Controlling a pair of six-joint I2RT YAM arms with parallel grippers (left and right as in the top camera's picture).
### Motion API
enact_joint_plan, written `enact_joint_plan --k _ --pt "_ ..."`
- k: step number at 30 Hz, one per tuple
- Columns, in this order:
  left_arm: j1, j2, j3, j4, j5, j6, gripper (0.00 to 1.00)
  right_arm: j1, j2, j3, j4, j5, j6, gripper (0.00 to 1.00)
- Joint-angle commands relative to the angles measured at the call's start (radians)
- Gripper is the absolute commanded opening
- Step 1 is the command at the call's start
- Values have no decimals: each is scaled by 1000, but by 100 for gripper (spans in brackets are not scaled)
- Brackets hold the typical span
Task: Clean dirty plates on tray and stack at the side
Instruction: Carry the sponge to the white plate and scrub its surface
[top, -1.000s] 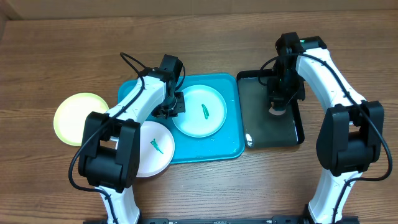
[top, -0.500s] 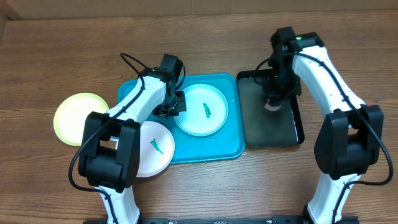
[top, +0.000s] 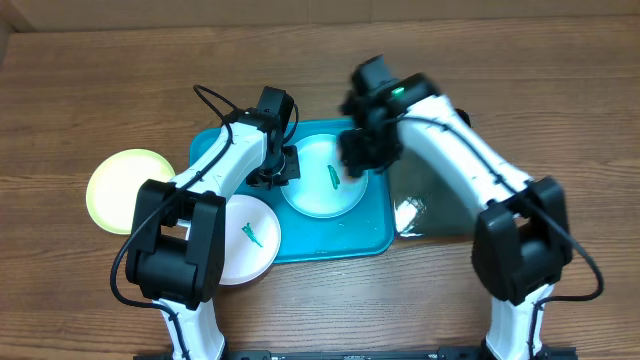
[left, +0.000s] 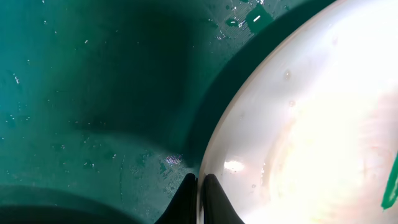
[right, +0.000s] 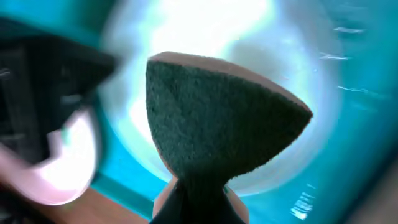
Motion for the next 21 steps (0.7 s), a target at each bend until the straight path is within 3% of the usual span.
enact_joint_plan --k 1,21 --pt "-8 -19 -18 2 7 -10 4 79 -27 -8 63 17 74 4" --pt "-8 -19 -18 -7 -3 -10 4 146 42 -31 148 92 115 4"
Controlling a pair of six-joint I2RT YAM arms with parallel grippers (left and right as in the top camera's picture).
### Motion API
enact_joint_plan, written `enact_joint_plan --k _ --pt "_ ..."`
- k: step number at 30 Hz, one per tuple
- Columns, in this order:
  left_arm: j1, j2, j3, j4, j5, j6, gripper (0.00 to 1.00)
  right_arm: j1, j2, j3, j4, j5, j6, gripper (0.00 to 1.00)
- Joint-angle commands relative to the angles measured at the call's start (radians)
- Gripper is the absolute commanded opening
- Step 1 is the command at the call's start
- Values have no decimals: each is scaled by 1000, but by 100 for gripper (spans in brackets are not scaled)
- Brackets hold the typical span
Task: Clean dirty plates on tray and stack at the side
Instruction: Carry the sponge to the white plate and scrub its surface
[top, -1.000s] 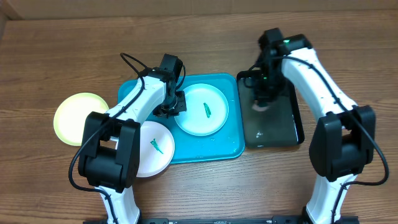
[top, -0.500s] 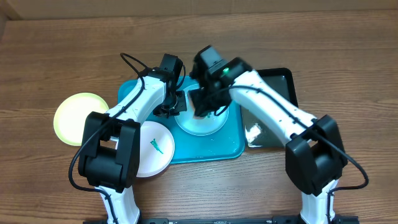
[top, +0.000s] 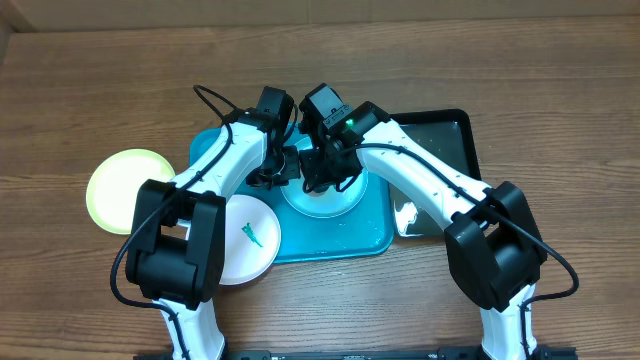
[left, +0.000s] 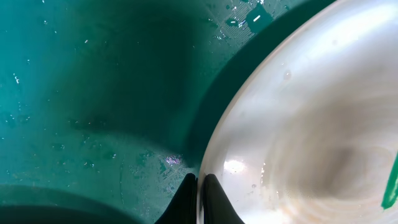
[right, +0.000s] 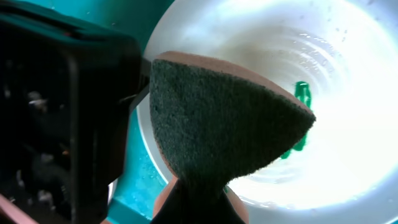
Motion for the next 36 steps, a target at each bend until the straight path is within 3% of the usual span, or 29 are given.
enact_joint_plan --k 1,20,36 --pt "-8 -19 -18 -6 -3 -10 4 1 2 -5 9 24 6 4" --pt "-8 -19 -18 -8 -7 -10 4 -19 2 -8 -17 57 84 4" --pt "-8 -19 -18 -8 -7 -10 4 -9 3 -156 192 28 114 4"
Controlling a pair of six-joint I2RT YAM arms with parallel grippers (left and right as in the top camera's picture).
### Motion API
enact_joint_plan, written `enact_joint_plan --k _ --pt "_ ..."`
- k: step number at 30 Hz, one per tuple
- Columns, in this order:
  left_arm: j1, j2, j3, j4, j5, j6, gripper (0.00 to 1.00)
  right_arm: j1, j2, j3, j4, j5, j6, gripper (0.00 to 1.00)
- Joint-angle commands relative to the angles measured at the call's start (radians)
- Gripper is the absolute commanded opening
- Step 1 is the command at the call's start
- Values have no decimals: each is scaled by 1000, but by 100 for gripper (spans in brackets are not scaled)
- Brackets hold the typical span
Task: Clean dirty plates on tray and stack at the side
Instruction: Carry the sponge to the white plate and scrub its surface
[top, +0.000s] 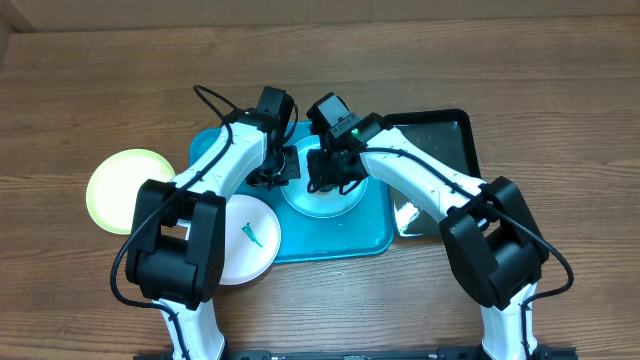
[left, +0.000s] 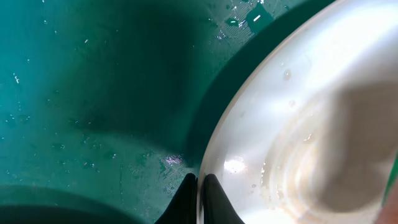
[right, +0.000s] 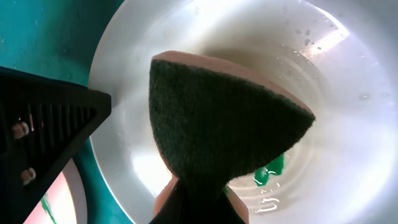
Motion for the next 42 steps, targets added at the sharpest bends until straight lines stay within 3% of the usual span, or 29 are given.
enact_joint_plan --k 1,13,17,25,35,42 --pt "-8 -19 -18 -7 -7 -10 4 11 2 -31 26 -11 15 4" --pt "-8 -19 -18 -7 -7 -10 4 13 2 -201 257 23 29 4" --pt "-8 -19 -18 -8 -7 -10 4 13 0 -200 206 177 95 4" --pt "-8 -19 -18 -8 -8 -10 4 -26 0 -108 82 283 109 4" --pt "-8 -19 -18 -8 -8 -10 4 -73 0 -84 29 272 104 4" --pt "-8 -19 -18 -11 -13 -10 4 -85 -50 154 -174 175 -25 4"
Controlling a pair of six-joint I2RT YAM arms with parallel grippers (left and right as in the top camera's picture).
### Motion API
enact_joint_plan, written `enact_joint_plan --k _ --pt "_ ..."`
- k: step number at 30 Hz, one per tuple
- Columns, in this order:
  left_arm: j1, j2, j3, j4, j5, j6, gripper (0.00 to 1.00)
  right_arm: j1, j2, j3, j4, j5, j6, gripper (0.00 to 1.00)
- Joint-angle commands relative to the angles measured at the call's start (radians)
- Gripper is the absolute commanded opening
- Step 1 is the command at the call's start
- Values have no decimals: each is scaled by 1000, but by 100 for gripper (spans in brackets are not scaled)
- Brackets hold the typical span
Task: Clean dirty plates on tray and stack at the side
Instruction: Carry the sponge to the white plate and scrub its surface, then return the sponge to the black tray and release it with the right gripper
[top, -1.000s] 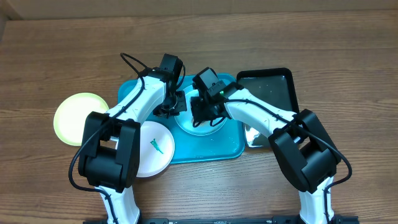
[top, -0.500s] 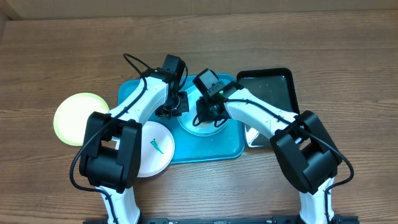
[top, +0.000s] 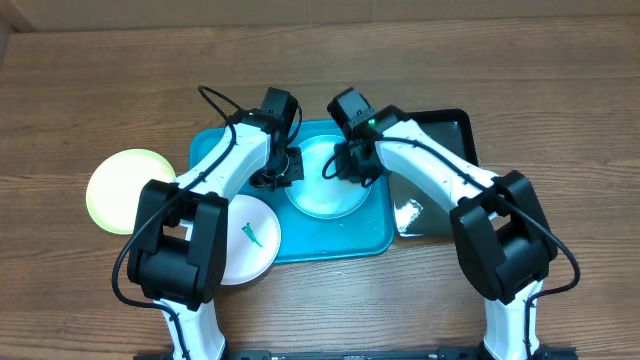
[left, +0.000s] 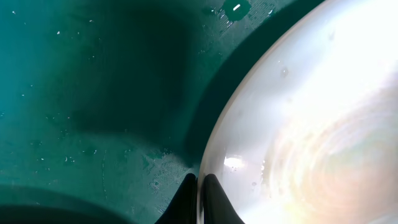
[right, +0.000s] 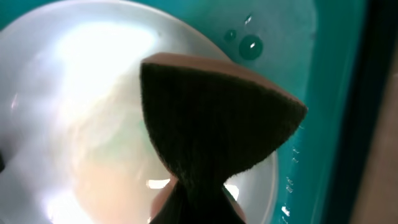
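Note:
A white plate (top: 322, 192) lies in the teal tray (top: 370, 235). My left gripper (top: 283, 172) is shut on the plate's left rim; in the left wrist view the fingers (left: 199, 199) pinch the rim of the plate (left: 298, 124). My right gripper (top: 350, 165) is shut on a dark green sponge (right: 217, 118), held over the right part of the plate (right: 81, 93). No green mark shows on this plate. A second white plate (top: 247, 238) with a green smear sits at the tray's front left corner.
A pale yellow plate (top: 128, 190) lies on the wooden table left of the tray. A black tray (top: 445, 135) with wet, shiny patches stands to the right of the teal one. Drops of water dot the teal tray (left: 93, 93).
My right gripper and the sponge have moved from the plate's left middle to its right side. The green smear seen beside the sponge then is no longer visible. The left gripper keeps its hold on the rim.
The sponge was first held above the plate's far right edge, with a green mark showing on the plate. Then it was low over the plate's left, then at the middle by the smear. Now it is at the right and the plate looks white.

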Motion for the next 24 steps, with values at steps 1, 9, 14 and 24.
enact_joint_plan --k 1,9,14,24 --pt "2 -19 -17 -12 -30 -10 4 -10 -60 152 -93 -10 -70 4" --pt "2 -19 -18 -10 -34 -10 4 -68 -120 188 -180 -108 -70 4" --pt "2 -19 -18 -8 -34 -10 4 -49 -98 129 -84 -245 -95 4" --pt "2 -19 -18 -11 -34 -10 4 66 -7 -51 259 -153 -88 4"
